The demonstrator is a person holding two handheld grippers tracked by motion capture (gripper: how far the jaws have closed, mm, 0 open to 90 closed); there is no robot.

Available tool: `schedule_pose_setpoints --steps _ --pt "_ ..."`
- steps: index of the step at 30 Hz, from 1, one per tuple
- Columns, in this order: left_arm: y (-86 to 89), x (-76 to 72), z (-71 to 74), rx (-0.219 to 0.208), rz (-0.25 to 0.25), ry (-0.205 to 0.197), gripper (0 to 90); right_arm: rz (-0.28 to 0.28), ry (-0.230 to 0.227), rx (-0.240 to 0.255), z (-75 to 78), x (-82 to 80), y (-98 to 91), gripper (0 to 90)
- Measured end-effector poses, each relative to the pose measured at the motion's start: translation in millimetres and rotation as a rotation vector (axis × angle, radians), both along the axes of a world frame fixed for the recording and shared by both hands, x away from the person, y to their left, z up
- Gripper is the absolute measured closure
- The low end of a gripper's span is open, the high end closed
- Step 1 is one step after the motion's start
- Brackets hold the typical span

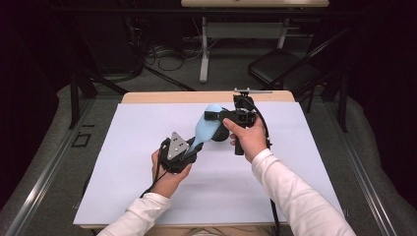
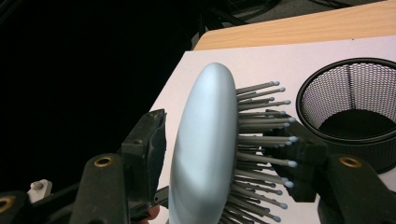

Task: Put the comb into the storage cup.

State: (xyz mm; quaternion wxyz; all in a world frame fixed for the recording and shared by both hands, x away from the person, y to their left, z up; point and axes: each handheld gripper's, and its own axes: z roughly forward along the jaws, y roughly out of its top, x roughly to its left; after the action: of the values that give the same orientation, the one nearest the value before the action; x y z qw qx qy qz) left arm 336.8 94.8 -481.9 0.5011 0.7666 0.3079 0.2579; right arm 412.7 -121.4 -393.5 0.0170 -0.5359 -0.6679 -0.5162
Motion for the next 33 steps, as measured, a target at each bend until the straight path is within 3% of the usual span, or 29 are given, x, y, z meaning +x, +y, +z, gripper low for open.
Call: schedule_pose_setpoints --steps 33 --pt "0.3 1.1 -1.2 0.001 -0.001 0.006 70.3 0.002 0.033 0.035 -3.7 3.4 -1.7 46.5"
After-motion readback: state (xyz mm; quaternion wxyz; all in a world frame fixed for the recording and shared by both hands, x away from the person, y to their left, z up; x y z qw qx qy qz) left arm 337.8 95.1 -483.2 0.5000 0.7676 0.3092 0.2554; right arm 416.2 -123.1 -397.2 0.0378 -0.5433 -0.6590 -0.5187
